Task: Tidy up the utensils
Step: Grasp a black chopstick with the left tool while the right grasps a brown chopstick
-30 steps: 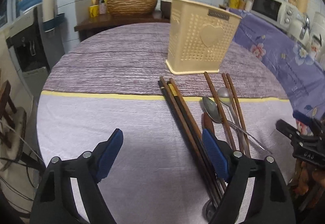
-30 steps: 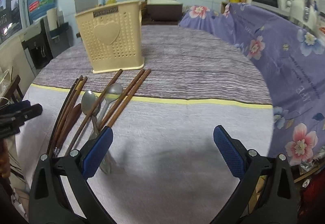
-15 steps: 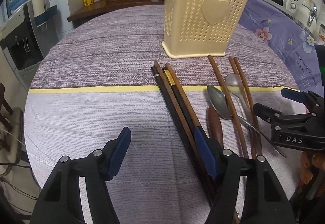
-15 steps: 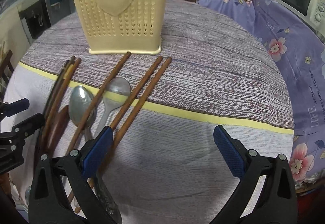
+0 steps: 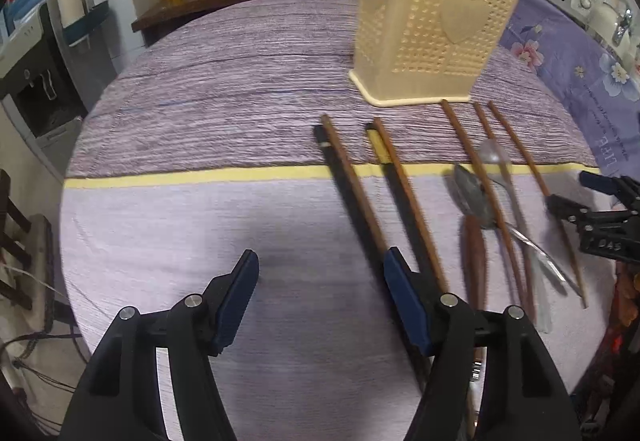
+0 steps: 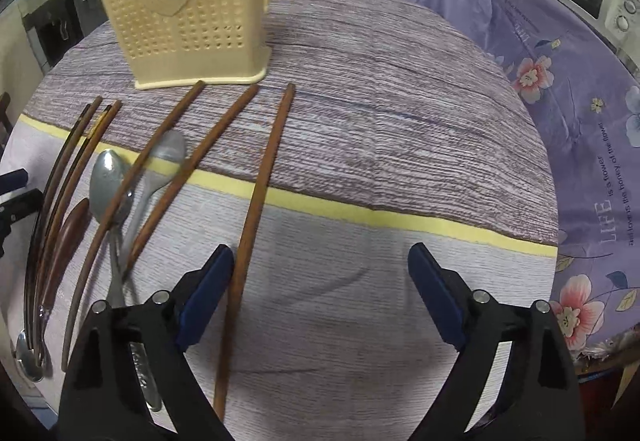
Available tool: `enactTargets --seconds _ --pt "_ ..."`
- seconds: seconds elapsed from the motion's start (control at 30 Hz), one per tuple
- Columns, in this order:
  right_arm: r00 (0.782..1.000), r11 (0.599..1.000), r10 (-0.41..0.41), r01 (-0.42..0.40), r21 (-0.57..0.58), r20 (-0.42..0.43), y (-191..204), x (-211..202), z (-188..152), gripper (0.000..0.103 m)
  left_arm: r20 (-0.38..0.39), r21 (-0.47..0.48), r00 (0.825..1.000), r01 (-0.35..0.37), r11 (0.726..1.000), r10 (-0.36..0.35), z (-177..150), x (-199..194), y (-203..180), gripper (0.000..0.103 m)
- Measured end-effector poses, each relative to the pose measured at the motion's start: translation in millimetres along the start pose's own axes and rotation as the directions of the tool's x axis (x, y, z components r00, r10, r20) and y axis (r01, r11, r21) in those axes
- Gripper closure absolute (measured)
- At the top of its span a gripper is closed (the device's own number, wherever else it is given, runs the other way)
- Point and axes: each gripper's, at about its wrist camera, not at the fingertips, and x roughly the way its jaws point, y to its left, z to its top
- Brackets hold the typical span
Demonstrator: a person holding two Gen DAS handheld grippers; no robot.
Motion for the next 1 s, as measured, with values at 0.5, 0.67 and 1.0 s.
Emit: enactTargets --seconds 0.5,0.67,1.0 --pt "0.999 0.999 0.004 -0.005 0.041 0.039 -1 -4 2 0.015 -0.014 -0.071 1.0 0.001 0.997 -0.002 3 3 6 0.038" --pt "0.999 0.996 0.02 -0.024 0.085 0.05 -13 -5 5 0.015 -0.026 -0.086 1.0 -0.013 0.996 0.011 6 3 16 0.038" --pt "0.994 0.988 0.084 -0.092 0.122 0.065 -6 3 41 0.037 -0.034 -0.148 0.999 -0.033 0.988 0.028 30 17 21 0.053"
